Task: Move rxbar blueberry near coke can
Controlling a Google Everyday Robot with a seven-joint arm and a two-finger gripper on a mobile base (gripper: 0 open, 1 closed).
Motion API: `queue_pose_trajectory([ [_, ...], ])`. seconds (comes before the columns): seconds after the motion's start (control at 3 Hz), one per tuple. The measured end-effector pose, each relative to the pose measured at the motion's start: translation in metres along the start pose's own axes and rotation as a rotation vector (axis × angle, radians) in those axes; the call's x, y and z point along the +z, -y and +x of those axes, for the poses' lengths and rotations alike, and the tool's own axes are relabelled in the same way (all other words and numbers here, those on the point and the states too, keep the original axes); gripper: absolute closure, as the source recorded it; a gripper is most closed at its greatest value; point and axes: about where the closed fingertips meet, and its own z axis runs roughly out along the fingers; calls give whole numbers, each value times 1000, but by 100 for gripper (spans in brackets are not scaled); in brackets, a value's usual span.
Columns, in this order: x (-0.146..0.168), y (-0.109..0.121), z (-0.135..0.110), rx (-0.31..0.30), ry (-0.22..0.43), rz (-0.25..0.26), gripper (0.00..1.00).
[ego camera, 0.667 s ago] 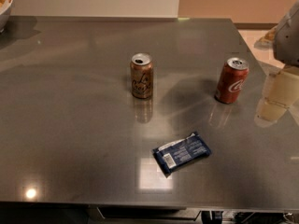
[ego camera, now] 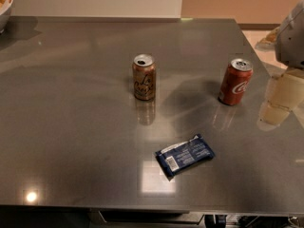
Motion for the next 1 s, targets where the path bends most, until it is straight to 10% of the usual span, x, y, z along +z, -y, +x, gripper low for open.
queue_pose_trajectory([
  [1.0, 51, -48, -60, -262, 95, -155, 0],
])
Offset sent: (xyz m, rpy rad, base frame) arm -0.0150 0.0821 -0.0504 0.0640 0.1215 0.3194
